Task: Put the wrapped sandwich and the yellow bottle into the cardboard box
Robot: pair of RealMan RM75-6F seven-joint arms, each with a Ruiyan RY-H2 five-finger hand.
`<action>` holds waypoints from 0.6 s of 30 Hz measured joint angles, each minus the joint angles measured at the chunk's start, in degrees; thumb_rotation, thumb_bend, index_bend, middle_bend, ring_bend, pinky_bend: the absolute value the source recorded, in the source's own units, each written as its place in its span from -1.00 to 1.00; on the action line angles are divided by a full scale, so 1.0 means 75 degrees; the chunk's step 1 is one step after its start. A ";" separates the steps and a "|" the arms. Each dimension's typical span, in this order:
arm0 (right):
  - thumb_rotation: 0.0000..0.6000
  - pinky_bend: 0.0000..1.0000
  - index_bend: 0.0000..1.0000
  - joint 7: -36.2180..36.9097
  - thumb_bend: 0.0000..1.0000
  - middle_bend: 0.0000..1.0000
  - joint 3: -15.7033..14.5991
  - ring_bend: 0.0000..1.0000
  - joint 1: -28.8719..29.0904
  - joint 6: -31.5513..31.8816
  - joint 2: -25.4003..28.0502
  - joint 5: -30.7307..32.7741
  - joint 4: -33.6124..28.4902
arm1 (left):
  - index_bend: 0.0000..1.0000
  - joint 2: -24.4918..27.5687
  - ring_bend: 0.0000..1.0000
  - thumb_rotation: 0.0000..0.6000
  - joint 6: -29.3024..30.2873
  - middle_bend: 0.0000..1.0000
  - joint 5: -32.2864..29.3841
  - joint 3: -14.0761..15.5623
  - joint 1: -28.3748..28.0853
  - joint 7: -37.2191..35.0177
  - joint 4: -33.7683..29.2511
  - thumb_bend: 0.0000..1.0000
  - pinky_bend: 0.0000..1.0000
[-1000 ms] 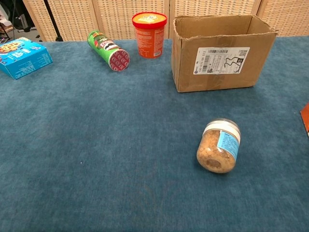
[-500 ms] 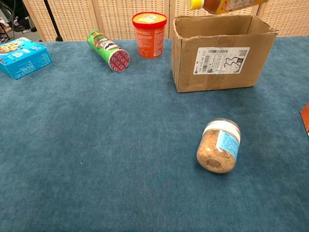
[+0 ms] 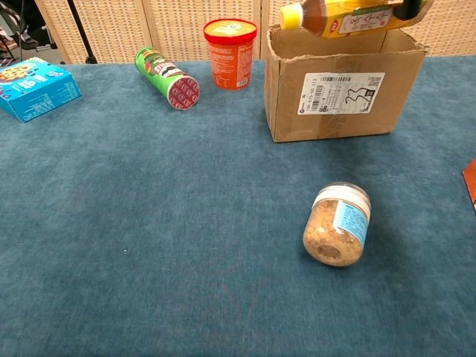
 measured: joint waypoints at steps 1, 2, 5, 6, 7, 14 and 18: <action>1.00 -0.29 0.29 -0.0068 1.00 0.27 0.0052 -0.01 0.0063 0.0058 -0.0123 0.0112 0.0066 | -1.00 0.0001 -1.00 1.00 -0.0010 -1.00 -0.0005 -0.0001 -0.0001 -0.0002 0.0000 -1.00 -1.00; 1.00 -0.29 0.29 -0.0106 1.00 0.27 0.0093 -0.01 0.0114 0.0078 -0.0232 0.0197 0.0139 | -1.00 0.0003 -1.00 1.00 -0.0020 -1.00 -0.0014 -0.0002 -0.0002 -0.0009 0.0005 -1.00 -1.00; 1.00 -0.29 0.29 -0.0221 1.00 0.27 0.0197 -0.01 0.0278 0.0142 -0.0617 0.0376 0.0562 | -1.00 0.0019 -1.00 1.00 -0.0049 -1.00 -0.0035 -0.0007 0.0000 -0.0075 0.0020 -1.00 -1.00; 1.00 -0.29 0.29 -0.0240 1.00 0.26 0.0222 -0.01 0.0319 0.0159 -0.0735 0.0405 0.0718 | -1.00 0.0028 -1.00 1.00 -0.0057 -1.00 -0.0039 -0.0009 0.0004 -0.0106 0.0029 -1.00 -1.00; 1.00 -0.29 0.26 -0.0256 1.00 0.23 0.0253 -0.01 0.0366 0.0181 -0.0893 0.0435 0.0930 | -1.00 0.0035 -1.00 1.00 -0.0064 -1.00 -0.0042 -0.0009 0.0008 -0.0126 0.0037 -1.00 -1.00; 1.00 -0.59 -0.97 -0.0089 -1.00 -0.96 0.0472 -0.93 0.0410 0.0203 -0.1348 0.0539 0.1327 | -1.00 0.0057 -1.00 1.00 -0.0117 -1.00 -0.0084 -0.0020 0.0020 -0.0244 0.0103 -1.00 -1.00; 1.00 -0.89 -1.00 0.0054 -1.00 -1.00 0.0600 -1.00 0.0378 0.0183 -0.1349 0.0522 0.1191 | -1.00 0.0058 -1.00 1.00 -0.0131 -1.00 -0.0081 -0.0027 0.0018 -0.0256 0.0107 -1.00 -1.00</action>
